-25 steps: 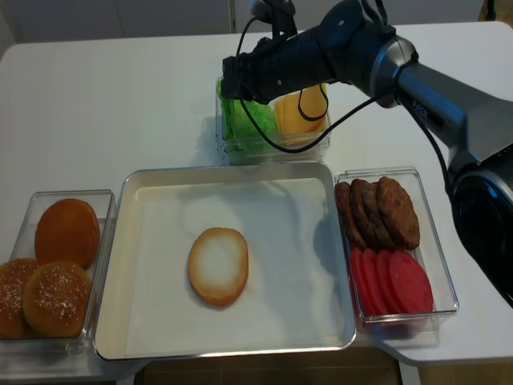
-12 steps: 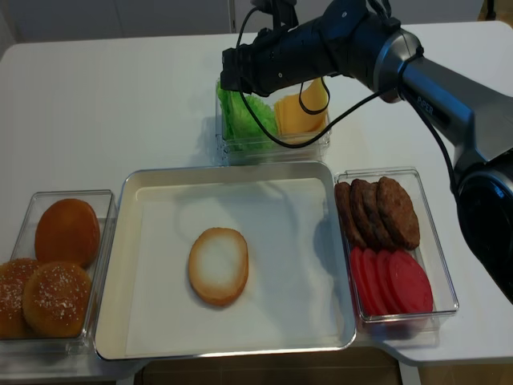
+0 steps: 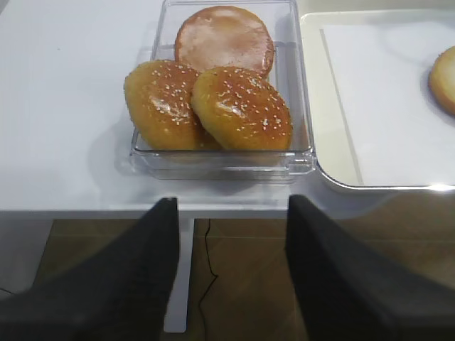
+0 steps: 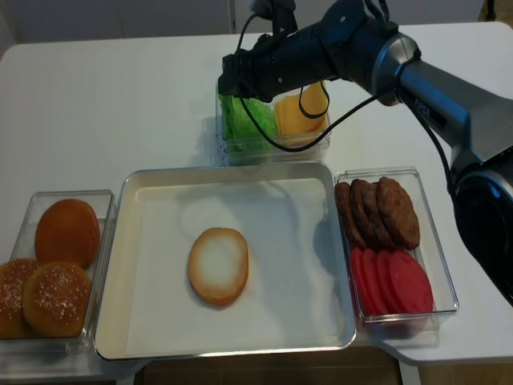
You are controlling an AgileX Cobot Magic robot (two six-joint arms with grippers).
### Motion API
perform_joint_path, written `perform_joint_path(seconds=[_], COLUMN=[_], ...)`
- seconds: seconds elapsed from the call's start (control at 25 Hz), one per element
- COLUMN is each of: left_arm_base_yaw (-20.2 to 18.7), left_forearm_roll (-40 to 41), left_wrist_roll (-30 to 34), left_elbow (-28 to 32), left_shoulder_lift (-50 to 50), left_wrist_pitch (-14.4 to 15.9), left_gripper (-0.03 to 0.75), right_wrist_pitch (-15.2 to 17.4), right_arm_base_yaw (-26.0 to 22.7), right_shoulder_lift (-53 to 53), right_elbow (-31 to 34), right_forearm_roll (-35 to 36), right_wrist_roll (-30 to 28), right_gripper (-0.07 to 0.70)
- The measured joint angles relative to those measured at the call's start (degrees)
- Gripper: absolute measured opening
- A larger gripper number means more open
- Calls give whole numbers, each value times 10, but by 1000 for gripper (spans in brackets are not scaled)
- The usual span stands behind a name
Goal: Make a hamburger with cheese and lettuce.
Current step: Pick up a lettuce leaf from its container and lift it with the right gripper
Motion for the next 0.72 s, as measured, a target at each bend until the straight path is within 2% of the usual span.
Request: perform_joint_path(seconds=[0.4,0.48,0.64,0.72], left_arm_base_yaw=[0,0,0,0], left_forearm_roll=[0,0,0,0], left_wrist_roll=[0,0,0,0], left_elbow=[0,0,0,0], left_shoulder_lift=[0,0,0,0], left_wrist_pitch=[0,0,0,0], left_gripper=[362,362,362,362], right_wrist_pitch=[-1,-1,-1,-1], right_arm_base_yaw=[0,0,0,0], right_shoulder_lift=[4,4,4,4], right_elbow=[0,0,0,0], right_forearm_roll=[-10,-10,-10,-10], right_wrist_roll=[11,14,14,14], right_gripper=[207,176,66,44])
